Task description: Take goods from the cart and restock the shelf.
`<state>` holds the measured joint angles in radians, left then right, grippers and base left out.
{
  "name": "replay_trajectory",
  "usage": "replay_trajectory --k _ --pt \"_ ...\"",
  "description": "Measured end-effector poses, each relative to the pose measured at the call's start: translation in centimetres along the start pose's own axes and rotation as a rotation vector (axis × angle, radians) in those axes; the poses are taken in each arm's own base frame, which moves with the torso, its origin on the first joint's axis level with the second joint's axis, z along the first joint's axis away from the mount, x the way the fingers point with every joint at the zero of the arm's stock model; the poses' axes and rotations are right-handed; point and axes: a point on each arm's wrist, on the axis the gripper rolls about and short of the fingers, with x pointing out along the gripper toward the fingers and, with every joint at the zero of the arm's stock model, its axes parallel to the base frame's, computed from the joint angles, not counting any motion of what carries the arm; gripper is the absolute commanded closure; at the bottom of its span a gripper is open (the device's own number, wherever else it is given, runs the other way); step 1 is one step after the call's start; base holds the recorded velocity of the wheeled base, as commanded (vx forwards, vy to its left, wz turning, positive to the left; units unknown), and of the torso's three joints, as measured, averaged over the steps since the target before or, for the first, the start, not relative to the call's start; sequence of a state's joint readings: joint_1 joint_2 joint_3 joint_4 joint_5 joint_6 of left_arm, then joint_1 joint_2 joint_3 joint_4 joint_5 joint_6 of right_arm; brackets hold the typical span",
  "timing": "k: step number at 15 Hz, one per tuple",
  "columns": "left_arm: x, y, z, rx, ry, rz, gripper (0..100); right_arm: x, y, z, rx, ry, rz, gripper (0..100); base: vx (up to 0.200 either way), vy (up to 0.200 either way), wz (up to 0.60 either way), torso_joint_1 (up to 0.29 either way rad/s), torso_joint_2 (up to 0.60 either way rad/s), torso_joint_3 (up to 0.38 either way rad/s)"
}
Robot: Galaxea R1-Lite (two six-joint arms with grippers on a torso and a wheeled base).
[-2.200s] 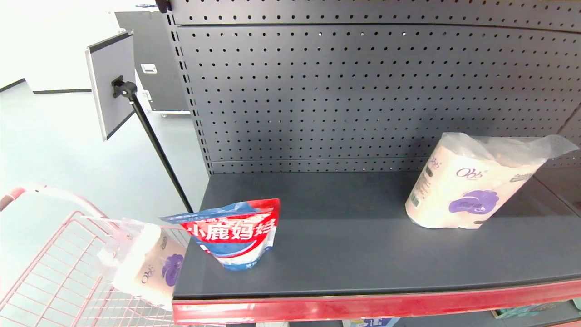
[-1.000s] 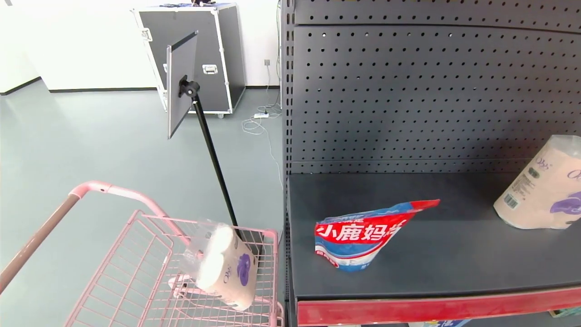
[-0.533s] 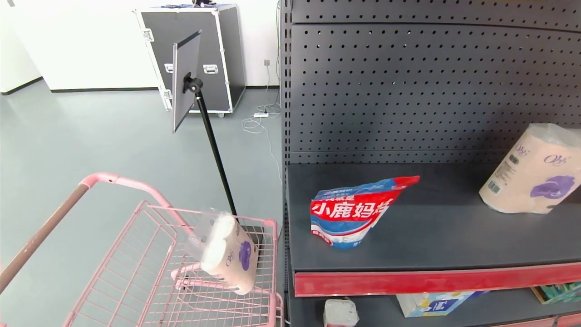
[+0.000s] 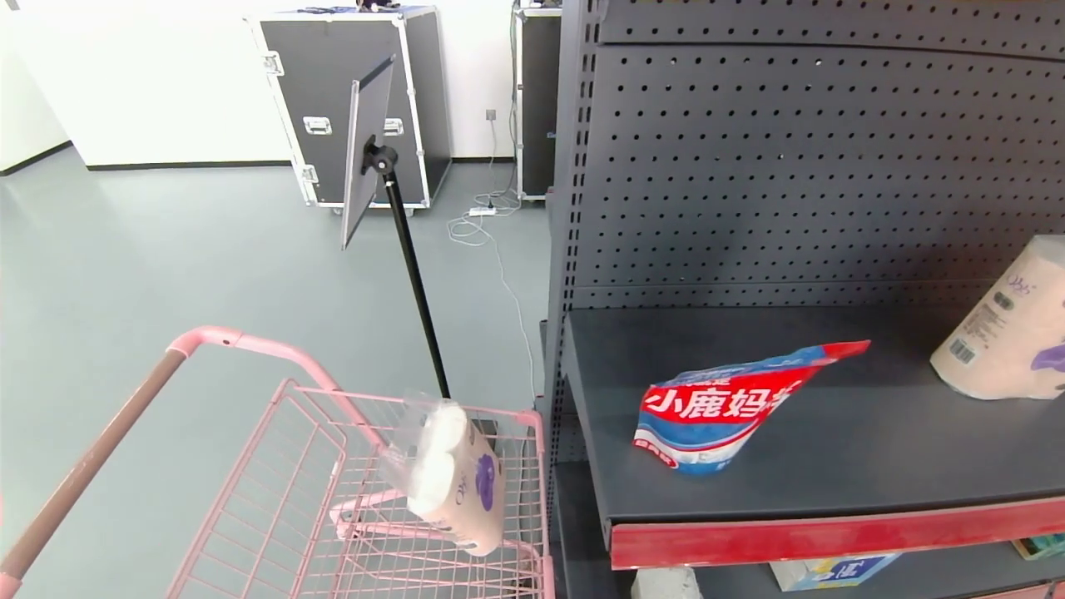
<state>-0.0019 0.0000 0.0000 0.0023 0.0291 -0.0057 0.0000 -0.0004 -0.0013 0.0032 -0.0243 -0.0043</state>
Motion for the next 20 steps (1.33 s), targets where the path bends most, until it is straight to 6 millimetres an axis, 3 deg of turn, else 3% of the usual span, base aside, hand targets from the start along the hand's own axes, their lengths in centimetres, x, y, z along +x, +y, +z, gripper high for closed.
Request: replay_trajectory --k 11,20 --pt "0.00 0.00 0.00 0.000 0.000 0.000 0 0.00 -0.01 0.02 0.002 -0.001 -0.002 0 0.000 0.000 0.00 0.000 0.00 0.000" --pt "0.00 0.00 0.00 0.000 0.000 0.000 0 0.00 -0.01 0.02 0.003 -0.001 -0.002 0 0.000 0.000 0.00 -0.135 0.33 0.189"
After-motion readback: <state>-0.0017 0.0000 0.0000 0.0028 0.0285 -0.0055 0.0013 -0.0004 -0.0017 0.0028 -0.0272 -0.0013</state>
